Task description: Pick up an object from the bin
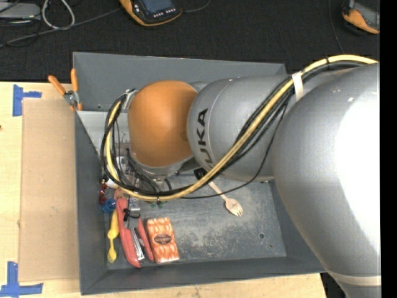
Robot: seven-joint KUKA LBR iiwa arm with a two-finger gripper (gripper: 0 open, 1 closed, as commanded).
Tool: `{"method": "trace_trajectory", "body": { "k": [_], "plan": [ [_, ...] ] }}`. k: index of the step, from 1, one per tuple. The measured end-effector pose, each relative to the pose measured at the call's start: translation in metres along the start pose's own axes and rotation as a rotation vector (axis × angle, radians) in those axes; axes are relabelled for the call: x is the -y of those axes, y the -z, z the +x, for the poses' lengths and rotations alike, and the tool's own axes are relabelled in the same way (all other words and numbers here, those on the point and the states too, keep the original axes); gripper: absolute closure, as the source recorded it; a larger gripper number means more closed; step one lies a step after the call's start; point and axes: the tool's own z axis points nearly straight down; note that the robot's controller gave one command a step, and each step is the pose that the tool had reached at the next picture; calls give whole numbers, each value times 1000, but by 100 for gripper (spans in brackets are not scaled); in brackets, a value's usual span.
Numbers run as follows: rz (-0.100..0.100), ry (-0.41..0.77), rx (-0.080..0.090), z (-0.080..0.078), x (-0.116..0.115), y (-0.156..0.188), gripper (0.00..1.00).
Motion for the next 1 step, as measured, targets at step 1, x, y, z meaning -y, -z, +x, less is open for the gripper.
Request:
{"method": "trace_trajectory", "body": {
  "k": [1],
  "plan": [
    [-2, -6, 7, -2, 2, 5, 0]
  ]
}}
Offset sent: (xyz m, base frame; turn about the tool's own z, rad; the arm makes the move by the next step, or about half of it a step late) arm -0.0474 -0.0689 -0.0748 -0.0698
